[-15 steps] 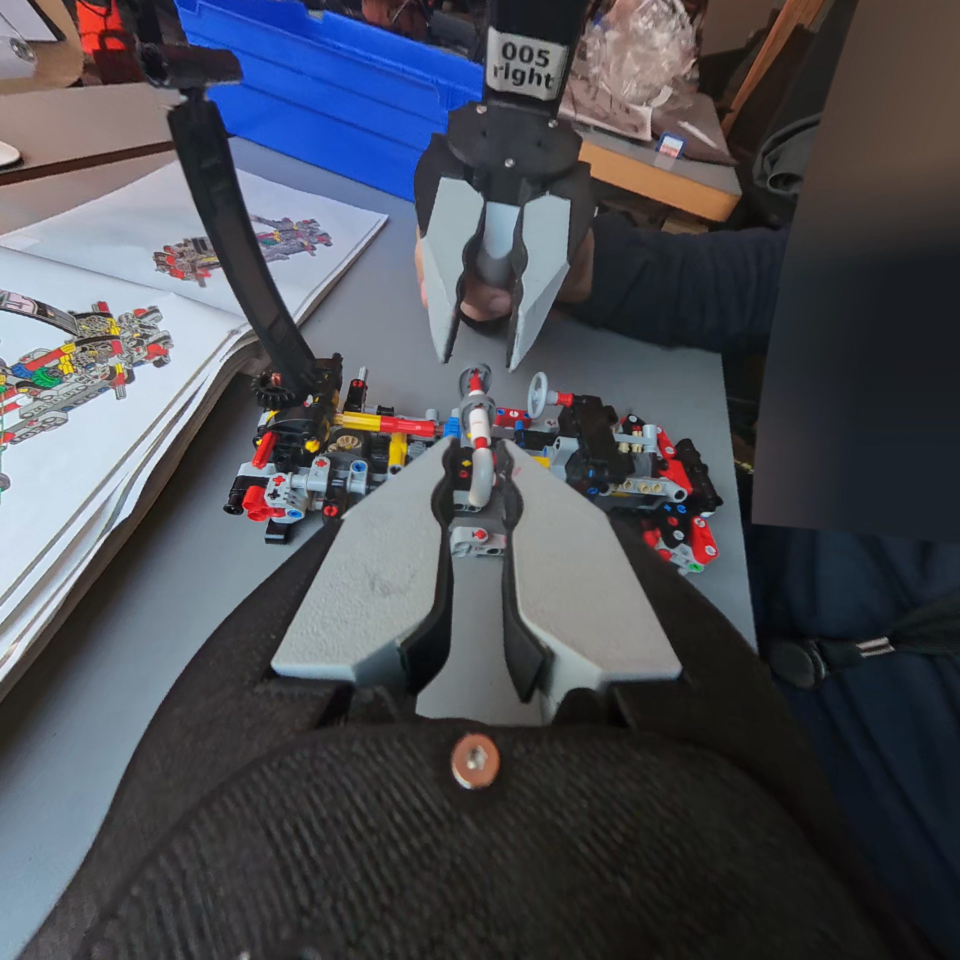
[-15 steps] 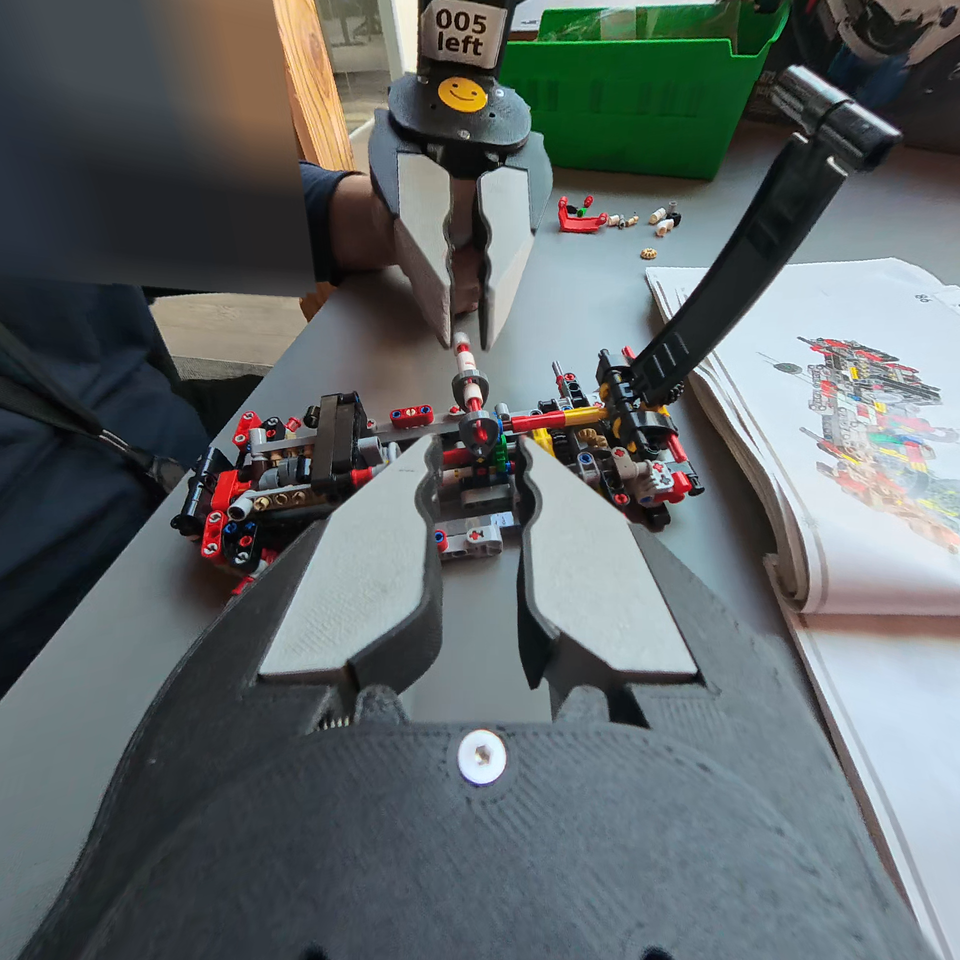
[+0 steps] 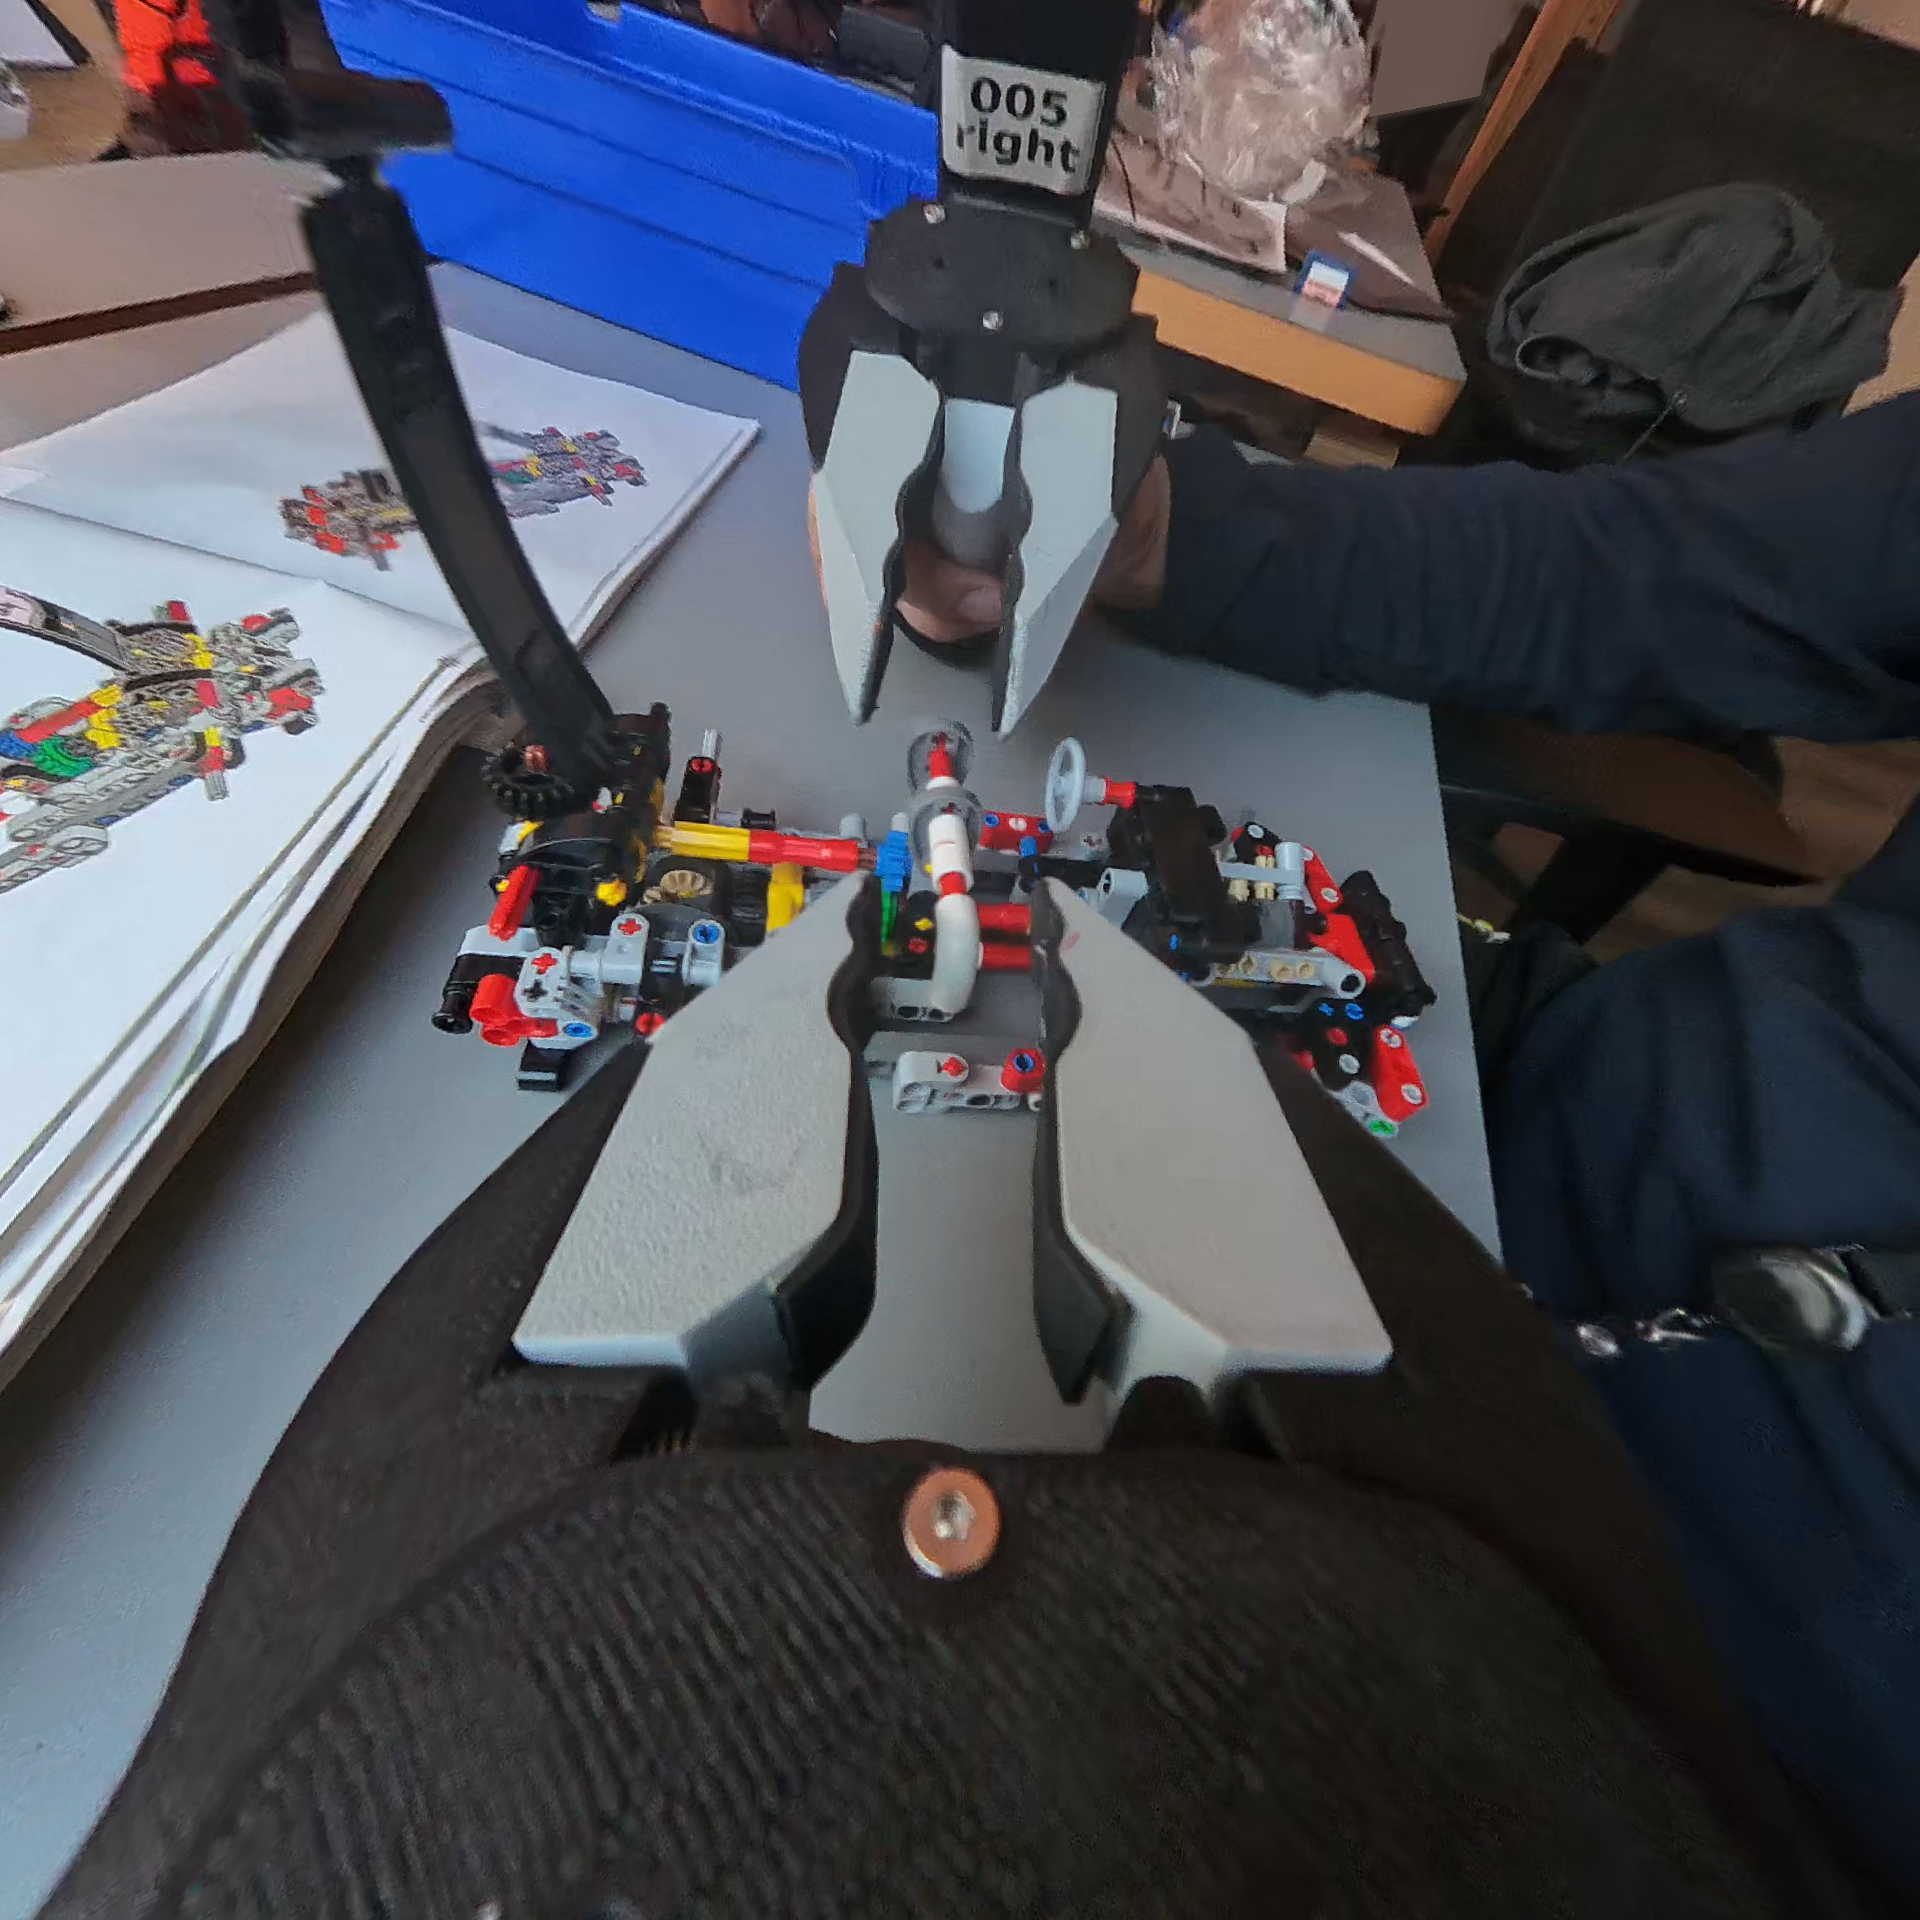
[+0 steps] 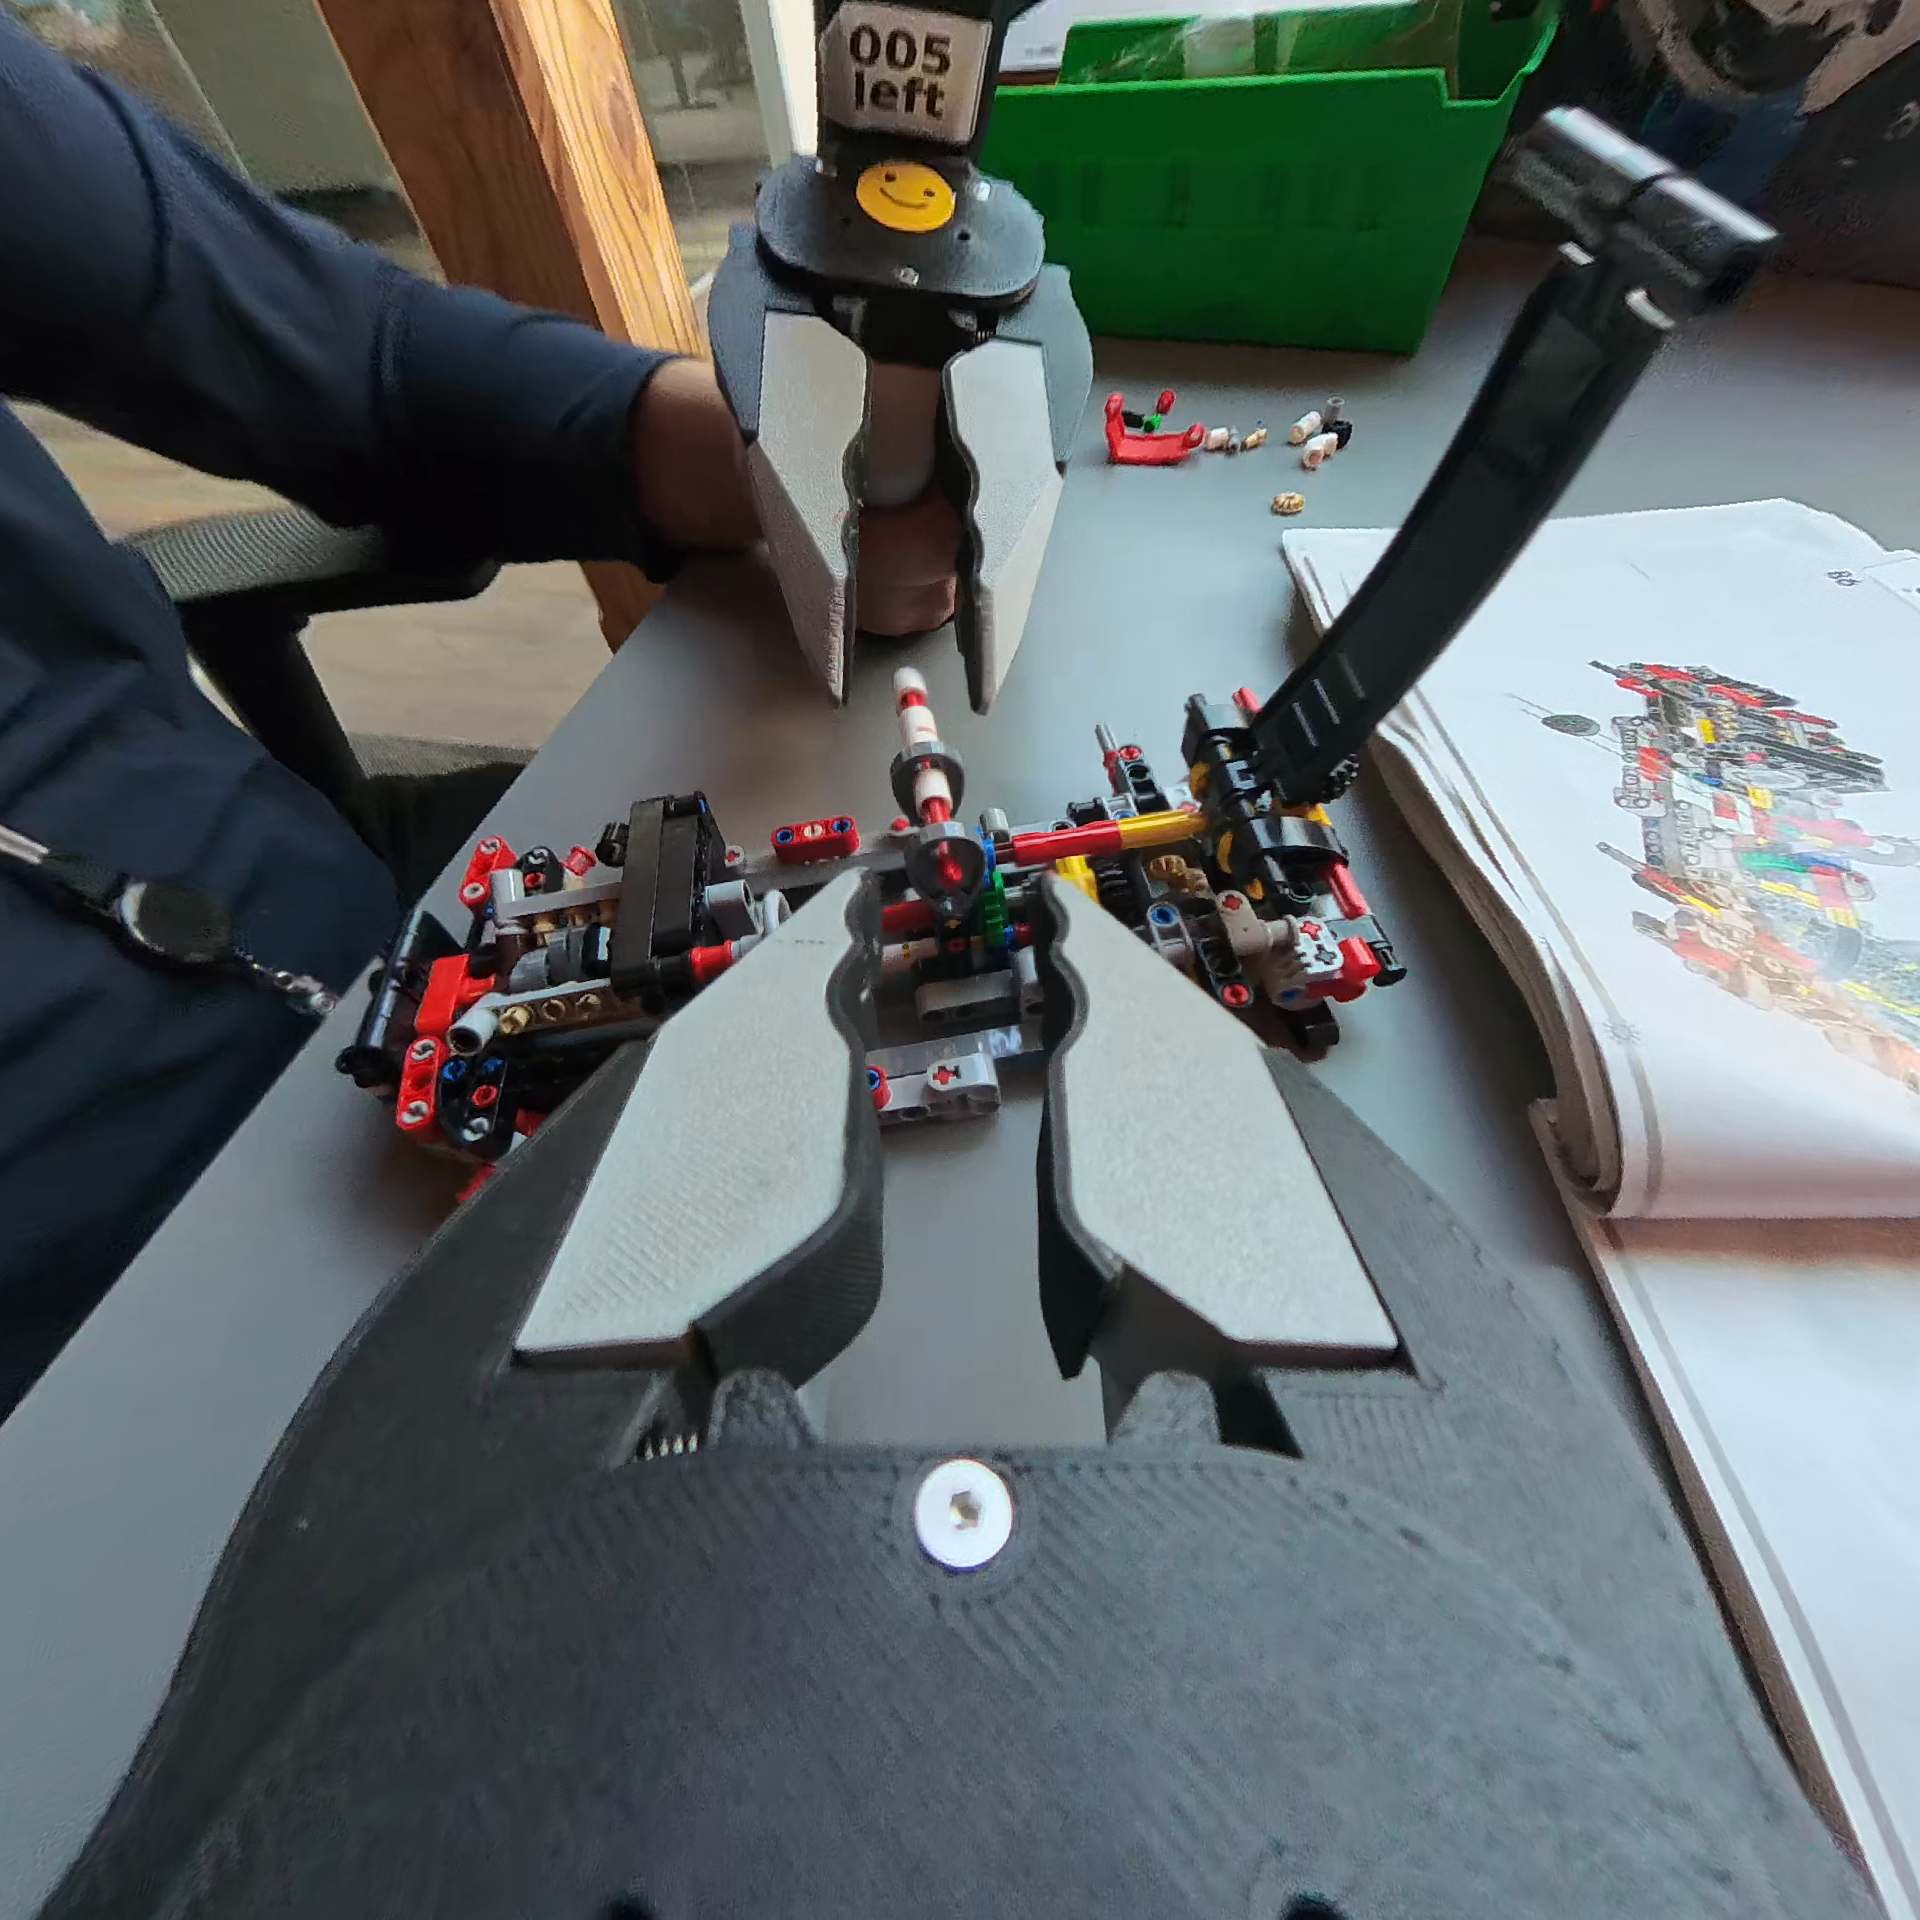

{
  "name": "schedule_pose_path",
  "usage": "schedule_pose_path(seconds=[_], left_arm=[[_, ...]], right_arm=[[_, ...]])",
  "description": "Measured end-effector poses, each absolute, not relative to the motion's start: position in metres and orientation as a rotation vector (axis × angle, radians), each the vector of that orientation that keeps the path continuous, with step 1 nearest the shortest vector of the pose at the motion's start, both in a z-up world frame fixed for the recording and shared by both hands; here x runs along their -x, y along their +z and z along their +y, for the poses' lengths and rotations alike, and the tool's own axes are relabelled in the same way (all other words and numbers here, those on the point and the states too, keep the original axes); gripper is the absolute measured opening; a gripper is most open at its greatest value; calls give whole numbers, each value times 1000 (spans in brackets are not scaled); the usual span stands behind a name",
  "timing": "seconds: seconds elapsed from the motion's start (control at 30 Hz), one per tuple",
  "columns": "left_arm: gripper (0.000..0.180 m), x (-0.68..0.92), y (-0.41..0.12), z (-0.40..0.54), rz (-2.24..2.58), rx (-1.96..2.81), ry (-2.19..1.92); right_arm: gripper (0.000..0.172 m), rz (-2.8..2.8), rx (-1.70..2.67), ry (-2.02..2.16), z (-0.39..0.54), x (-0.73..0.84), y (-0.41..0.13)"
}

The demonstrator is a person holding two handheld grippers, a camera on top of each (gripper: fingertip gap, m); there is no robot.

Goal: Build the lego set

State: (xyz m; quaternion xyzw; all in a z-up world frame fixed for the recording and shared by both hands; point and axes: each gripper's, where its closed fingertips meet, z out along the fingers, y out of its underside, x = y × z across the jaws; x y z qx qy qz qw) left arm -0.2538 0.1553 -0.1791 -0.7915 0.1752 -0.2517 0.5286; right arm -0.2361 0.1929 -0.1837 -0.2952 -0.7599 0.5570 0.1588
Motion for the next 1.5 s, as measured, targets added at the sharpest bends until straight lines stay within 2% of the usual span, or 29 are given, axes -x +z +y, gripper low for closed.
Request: schedule_pose_path(seconds=[0.1,0.37,0.7,0.83,1.0,1.3,1.5], left_arm=[[28,262,-169,155,368,1821,-552],[43,299,-127,137,146,1519,-262],[45,309,-113,120,-36,1389,-349],[45,311,-114,121,-49,1397,-395],[44,305,-119,126,-22,1444,-390],[23,289,-127,132,75,1523,-351],[13,281,-135,138,123,1591,-326]], right_arm=[[30,-2083,881,1657,202,237,-174],[57,-1708,1022,1882,244,236,-141],[63,-1550,1063,1971,265,223,-128],[61,-1470,1041,2003,273,219,-117],[57,-1554,1073,1947,270,225,-131],[40,-1682,1062,1942,256,226,-140],[37,-1706,1053,1917,253,227,-142]])
